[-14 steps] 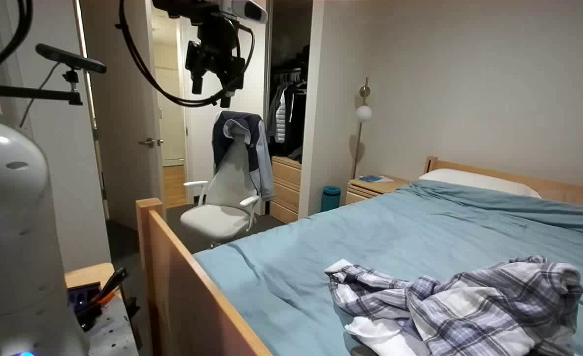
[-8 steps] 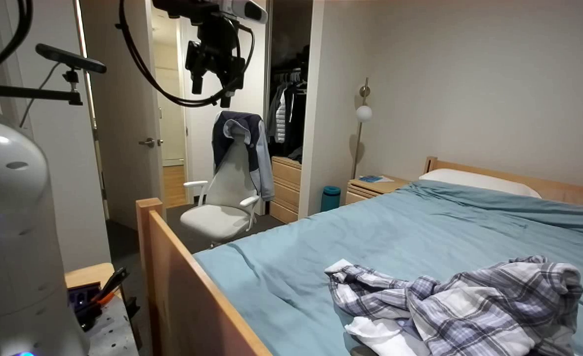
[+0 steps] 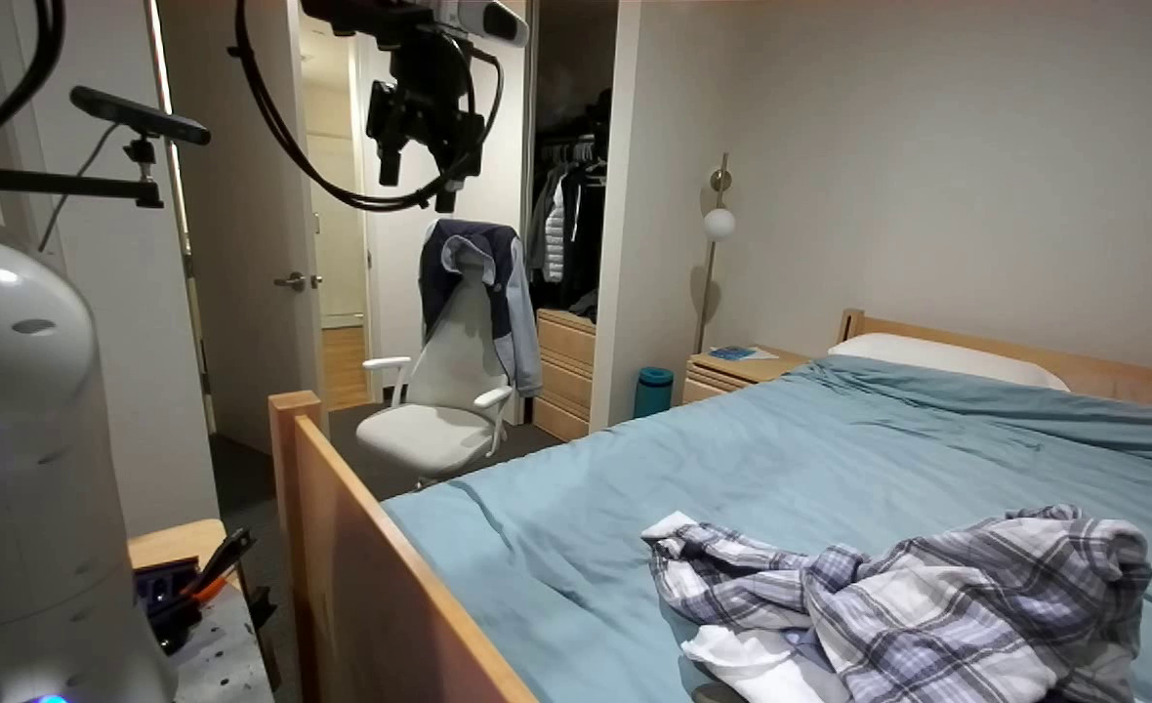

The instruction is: Move the checked shirt to the left

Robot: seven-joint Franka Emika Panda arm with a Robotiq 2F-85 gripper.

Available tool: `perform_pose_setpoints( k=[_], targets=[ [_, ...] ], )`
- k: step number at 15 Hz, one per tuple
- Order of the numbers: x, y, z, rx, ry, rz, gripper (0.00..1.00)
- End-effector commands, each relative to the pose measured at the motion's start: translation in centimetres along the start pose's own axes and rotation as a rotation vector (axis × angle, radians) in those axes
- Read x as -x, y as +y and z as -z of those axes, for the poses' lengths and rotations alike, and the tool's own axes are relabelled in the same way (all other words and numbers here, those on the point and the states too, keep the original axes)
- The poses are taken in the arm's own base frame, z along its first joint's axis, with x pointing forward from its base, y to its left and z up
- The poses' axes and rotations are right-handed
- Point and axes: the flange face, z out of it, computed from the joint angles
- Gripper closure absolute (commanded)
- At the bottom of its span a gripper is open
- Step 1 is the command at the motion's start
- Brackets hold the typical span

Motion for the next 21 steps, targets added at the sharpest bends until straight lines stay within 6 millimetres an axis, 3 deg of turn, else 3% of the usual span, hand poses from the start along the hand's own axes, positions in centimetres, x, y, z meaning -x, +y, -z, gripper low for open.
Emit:
perform_pose_setpoints(
  k=[1,5,7,8,12,16,21],
  targets=[
    [-5.1,-0.1,-1.9,0.003,0.097,-0.109,0.00],
    [-5.7,1.9,-2.1,0.007,0.086,-0.120,0.00],
    [-6.0,0.9,-2.7,-0.006,0.070,-0.133,0.00],
    [0.0,0.0,0.0,0.000,-0.001,0.000,0.00],
    [0.0,0.0,0.0,0.000,-0.001,0.000,0.00],
    [-2.8,-0.7,-1.7,0.011,0.033,-0.032,0.00],
    [-3.4,-0.5,-2.0,0.013,0.027,-0.036,0.00]
  ],
)
